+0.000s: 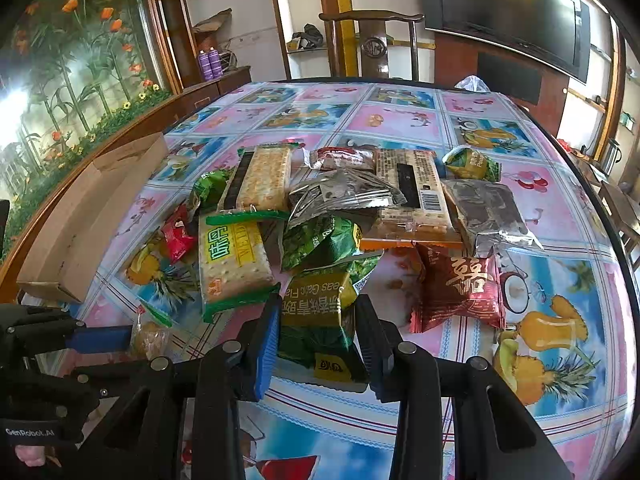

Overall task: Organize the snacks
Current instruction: 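Grasp the small green snack packet with the left gripper while the right grasps a green pea bag, then carry both packets to the cardboard box and open both grippers to drop them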

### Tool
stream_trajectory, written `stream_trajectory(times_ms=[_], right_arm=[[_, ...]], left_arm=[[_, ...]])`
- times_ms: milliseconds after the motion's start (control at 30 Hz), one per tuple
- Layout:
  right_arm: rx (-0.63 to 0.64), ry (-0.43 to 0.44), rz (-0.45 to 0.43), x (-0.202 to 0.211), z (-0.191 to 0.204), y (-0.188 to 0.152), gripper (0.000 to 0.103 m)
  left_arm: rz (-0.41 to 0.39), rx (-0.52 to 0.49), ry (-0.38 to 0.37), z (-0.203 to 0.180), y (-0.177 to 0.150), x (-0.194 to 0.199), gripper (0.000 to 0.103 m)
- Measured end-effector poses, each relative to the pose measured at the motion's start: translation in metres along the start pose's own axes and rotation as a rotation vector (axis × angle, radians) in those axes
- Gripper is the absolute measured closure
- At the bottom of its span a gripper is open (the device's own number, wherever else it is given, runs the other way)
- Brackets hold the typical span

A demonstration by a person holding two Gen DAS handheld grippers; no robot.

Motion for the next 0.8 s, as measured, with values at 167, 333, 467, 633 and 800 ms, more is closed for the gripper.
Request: stream_trajectory(times_ms=[167, 333, 467, 633, 800], right_arm=[[-0.002, 0.000, -0.001, 0.000, 0.000, 0.000, 0.063], [-0.006, 0.003, 0.002, -0.001, 0.000, 0.000, 0.063], [-0.011, 0.005, 0.000, -0.001, -0.002, 0.000, 0.063], [-0.010, 0.005, -0.001, -0.001, -0.002, 0.001, 0.063], [-0.013, 0.005, -0.003, -0.001, -0.003, 0.001, 0.063]], left_arm=[[-0.012, -0.015, 0.017, -0.005, 0.011, -0.007, 0.065], [-0.014, -0.022, 0.024, -0.007, 0.016, -0.011, 0.063], [-0.011, -0.007, 0.019, -0.006, 0.019, -0.010, 0.045], [-0.018, -0.008, 0.024, -0.006, 0.023, -0.014, 0.045], [-0.054, -0.049, 0.094, -0.013, 0.023, -0.016, 0.075]])
Point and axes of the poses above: each gripper's, at about its wrist camera, not at the fingertips, and x roughly against the way its jaws point, z to its left, y to its top, the point moved 2 cm from there along -x, roughly the way its jaws point, and after that the axes turned 12 degrees about y, right-handed, at the moved point
